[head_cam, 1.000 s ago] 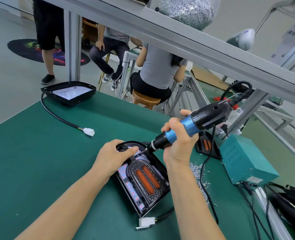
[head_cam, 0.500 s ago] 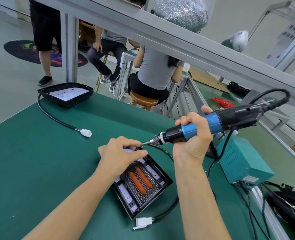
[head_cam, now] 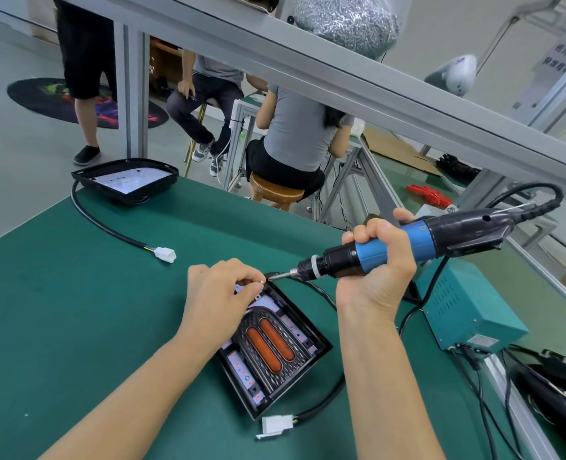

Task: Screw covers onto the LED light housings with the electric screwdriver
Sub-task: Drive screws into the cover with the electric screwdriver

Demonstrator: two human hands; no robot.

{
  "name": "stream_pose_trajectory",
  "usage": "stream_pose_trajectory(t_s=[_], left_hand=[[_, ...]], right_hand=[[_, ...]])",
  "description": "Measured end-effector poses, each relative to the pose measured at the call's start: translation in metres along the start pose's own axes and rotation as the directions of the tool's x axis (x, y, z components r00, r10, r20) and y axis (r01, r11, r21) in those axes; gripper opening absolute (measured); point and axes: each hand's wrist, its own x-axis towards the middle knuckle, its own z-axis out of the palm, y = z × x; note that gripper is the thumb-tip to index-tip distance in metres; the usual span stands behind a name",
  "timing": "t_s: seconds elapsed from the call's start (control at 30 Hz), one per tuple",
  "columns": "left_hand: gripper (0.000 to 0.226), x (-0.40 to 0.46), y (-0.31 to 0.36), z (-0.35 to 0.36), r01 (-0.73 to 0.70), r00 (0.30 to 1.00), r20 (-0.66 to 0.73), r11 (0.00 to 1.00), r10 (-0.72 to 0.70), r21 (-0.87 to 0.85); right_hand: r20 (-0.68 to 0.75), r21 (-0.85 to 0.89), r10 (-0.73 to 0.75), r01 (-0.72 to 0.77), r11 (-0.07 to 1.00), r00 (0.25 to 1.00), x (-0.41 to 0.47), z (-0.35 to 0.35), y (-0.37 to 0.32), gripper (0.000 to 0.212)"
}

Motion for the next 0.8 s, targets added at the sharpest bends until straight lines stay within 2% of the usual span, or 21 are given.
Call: stream_pose_trajectory(t_s=[0.1, 0.27, 0.37, 0.43, 0.5, 0.63, 0.8], left_hand=[[0.016, 0.000, 0.000, 0.002, -0.123, 0.992, -0.015, 0.983, 0.127, 0.138], [0.015, 0.001, -0.003, 0.004, -0.152, 0.988, -0.010, 0.979, 0.155, 0.137], [0.015, 0.002, -0.009, 0.000, -0.140, 0.990, -0.009, 0.976, 0.144, 0.165], [0.015, 0.005, -0.014, -0.005, -0.109, 0.993, -0.012, 0.955, 0.117, 0.277], [0.018, 0.008, -0.018, -0.004, -0.125, 0.992, 0.050, 0.900, 0.115, 0.417], [0.024, 0.013, -0.020, 0.003, -0.155, 0.987, 0.117, 0.872, 0.113, 0.464], [0.027, 0.019, -0.016, 0.004, -0.191, 0.977, 0.196, 0.772, 0.088, 0.607]], right_hand=[[0.018, -0.011, 0.002, -0.002, 1.000, 1.000, -0.001, 0.002, 0.001, 0.031], [0.038, -0.022, 0.014, -0.013, 1.000, 0.999, -0.003, 0.002, 0.006, 0.030], [0.057, -0.051, 0.010, -0.007, 0.999, 0.998, -0.002, -0.001, 0.010, 0.029], [0.067, -0.106, 0.006, 0.001, 0.994, 0.998, -0.002, -0.003, 0.015, 0.028], [0.076, -0.184, 0.000, 0.014, 0.983, 0.997, -0.003, -0.004, 0.022, 0.027], [0.110, -0.318, -0.017, 0.052, 0.947, 0.994, -0.009, -0.006, 0.038, 0.027], [0.189, -0.384, -0.011, 0.084, 0.920, 0.982, -0.012, -0.004, 0.045, 0.028]])
